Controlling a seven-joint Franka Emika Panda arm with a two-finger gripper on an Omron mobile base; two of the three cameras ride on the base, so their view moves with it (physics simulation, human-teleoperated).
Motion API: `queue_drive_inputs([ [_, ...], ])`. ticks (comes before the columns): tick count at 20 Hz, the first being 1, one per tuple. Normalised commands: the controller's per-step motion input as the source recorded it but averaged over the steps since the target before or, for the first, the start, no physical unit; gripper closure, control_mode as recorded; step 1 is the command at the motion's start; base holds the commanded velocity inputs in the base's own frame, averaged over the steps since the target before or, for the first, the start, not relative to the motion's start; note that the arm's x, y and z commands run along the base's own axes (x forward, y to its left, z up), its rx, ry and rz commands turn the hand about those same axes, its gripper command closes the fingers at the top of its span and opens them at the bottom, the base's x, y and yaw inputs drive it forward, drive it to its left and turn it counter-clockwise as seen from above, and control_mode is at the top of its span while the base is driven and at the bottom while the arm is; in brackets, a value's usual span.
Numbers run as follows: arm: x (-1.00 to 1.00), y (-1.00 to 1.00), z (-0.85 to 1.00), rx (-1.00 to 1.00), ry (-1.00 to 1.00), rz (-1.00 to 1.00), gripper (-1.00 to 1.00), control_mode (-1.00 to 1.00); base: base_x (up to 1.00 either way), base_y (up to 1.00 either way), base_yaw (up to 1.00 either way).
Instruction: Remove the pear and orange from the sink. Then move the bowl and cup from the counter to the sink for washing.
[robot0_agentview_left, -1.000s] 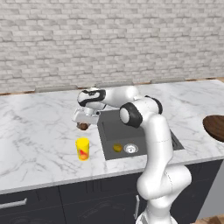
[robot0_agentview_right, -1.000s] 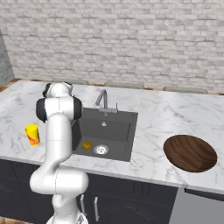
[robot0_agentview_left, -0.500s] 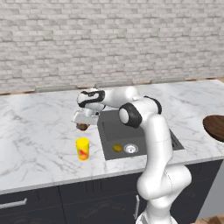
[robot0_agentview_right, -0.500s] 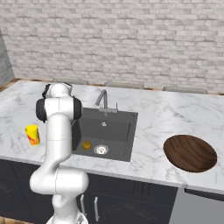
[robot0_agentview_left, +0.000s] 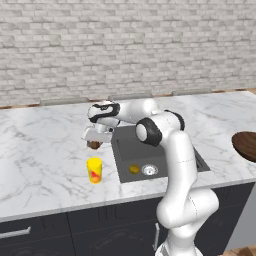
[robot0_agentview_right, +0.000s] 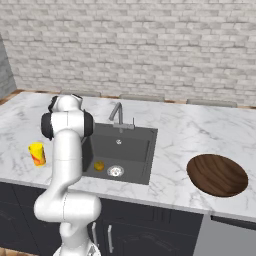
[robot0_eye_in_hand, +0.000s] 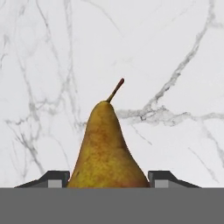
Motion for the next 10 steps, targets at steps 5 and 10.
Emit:
queue_drive_inputs([
  [5, -0.01, 0.00, -0.12, 0.00, 0.05, -0.01, -1.00, -1.00, 0.00, 0.00, 0.00],
  [10, -0.04, -0.01, -0.02, 0.00, 0.05, -0.03, -1.00, -1.00, 0.00, 0.00, 0.00],
])
